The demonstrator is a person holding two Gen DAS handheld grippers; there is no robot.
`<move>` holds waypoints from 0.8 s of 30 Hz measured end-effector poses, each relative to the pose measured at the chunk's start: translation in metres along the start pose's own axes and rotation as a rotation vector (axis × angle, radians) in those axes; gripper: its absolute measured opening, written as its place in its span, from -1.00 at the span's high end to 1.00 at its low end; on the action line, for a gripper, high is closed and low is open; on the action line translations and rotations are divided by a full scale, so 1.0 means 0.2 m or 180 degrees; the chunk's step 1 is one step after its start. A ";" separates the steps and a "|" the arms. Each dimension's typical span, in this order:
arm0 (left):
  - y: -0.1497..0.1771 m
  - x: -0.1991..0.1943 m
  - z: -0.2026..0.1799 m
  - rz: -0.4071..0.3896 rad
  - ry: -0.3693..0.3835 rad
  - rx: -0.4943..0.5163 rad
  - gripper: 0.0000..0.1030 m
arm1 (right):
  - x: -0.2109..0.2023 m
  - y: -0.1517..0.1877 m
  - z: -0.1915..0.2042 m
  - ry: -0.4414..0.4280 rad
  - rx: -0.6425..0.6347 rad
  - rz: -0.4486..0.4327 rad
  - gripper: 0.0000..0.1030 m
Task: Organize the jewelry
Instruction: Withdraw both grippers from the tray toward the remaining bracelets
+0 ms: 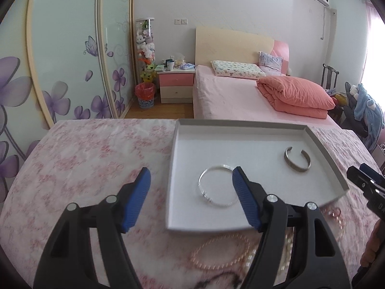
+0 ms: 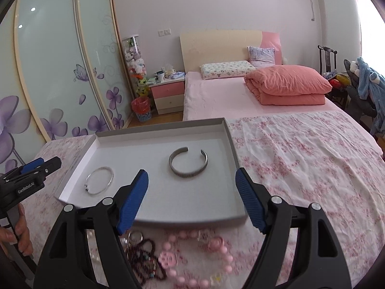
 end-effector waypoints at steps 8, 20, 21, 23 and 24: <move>0.24 -0.21 0.13 0.0129 -0.0077 0.0061 -0.41 | -0.10 0.20 -0.06 0.0143 -0.0168 0.0270 -0.37; 0.40 -0.25 0.13 0.0350 0.0003 0.0177 -0.48 | 0.09 0.35 -0.13 0.0354 -0.0322 0.0765 0.06; 0.40 -0.25 0.12 0.0348 0.0025 0.0198 -0.50 | 0.10 0.35 -0.13 0.0344 -0.0344 0.0793 0.06; 0.42 -0.26 0.10 0.0360 0.0069 0.0244 -0.51 | 0.12 0.38 -0.12 0.0347 -0.0391 0.0848 0.06; 0.42 -0.26 0.09 0.0370 0.0091 0.0275 -0.51 | 0.13 0.37 -0.12 0.0333 -0.0412 0.0830 0.07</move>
Point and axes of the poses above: each gripper's, at about its wrist camera, not at the fingertips, and x roughly the way its jaws point, z to its left, y to its underside, the point moved 7 cm from there along x, roughly the way its jaws point, and after that the axes turned 9 degrees about -z, right-handed, at the moved point
